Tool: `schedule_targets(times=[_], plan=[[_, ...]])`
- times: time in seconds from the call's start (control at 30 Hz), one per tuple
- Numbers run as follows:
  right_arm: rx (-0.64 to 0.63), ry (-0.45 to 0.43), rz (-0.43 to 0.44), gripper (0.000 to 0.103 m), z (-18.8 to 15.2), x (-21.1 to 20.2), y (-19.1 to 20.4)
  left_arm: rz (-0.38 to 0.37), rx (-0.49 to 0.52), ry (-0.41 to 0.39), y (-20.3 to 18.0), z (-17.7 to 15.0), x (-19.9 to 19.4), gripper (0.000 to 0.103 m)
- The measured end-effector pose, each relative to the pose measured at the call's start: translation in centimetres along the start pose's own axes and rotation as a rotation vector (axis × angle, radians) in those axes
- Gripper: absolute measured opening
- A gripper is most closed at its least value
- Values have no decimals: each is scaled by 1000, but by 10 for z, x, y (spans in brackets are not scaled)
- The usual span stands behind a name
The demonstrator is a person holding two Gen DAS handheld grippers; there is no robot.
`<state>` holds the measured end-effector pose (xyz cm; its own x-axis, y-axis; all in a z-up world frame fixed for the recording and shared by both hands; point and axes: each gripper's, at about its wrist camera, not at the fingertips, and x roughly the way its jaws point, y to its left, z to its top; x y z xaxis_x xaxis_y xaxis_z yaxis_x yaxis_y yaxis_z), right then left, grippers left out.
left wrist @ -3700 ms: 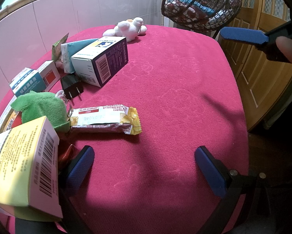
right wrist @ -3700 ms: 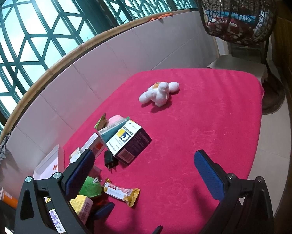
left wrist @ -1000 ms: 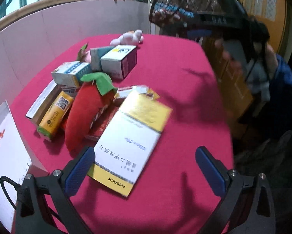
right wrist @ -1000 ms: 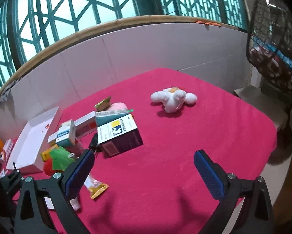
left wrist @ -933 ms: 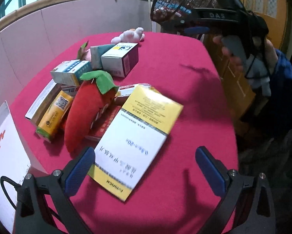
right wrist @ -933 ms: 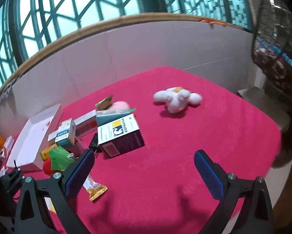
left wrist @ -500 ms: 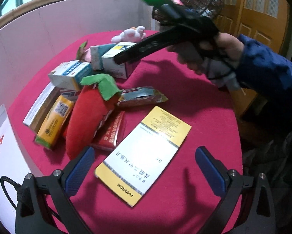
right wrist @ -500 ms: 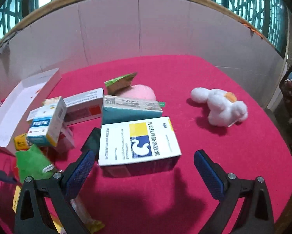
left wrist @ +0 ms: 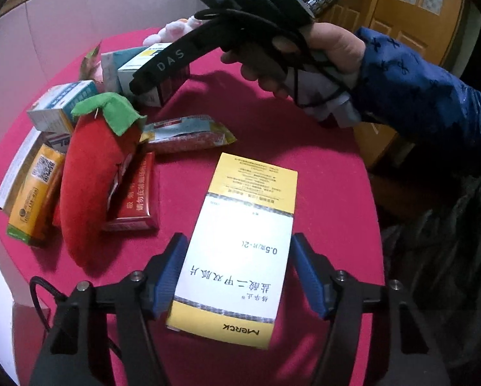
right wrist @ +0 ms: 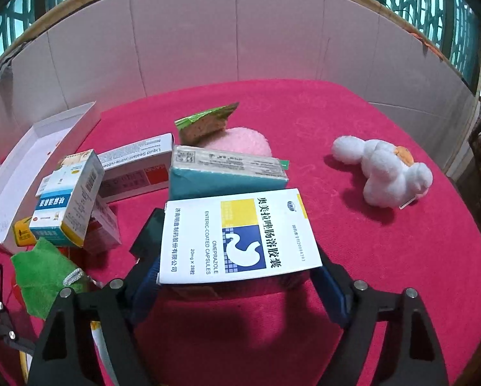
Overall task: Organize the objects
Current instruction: 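Grasp the white-and-yellow medicine box with the left tool while the right tool grasps the blue-and-white box, then carry both boxes to the white tray and release them inside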
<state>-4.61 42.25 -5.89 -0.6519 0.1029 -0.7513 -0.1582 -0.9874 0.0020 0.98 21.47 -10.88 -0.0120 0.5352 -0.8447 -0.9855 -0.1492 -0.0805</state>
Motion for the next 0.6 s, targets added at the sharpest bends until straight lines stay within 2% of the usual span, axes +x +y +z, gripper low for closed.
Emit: schedule_targets(times=[0.13, 0.23, 0.37, 0.47, 0.6], plan=[[8, 4, 4, 88, 2, 3, -1, 14, -4, 5, -5, 2, 3, 66], [1, 6, -1, 87, 2, 4, -1, 53, 28, 15, -13, -1, 2, 66], [3, -6, -2, 85, -3, -1, -4, 74, -13, 11, -15, -7, -5, 61], [30, -38, 6, 84, -8, -11, -8, 73, -64, -17, -17, -14, -13, 60], [68, -94, 3, 84, -14, -36, -13, 99, -132, -113, -20, -23, -38, 59]])
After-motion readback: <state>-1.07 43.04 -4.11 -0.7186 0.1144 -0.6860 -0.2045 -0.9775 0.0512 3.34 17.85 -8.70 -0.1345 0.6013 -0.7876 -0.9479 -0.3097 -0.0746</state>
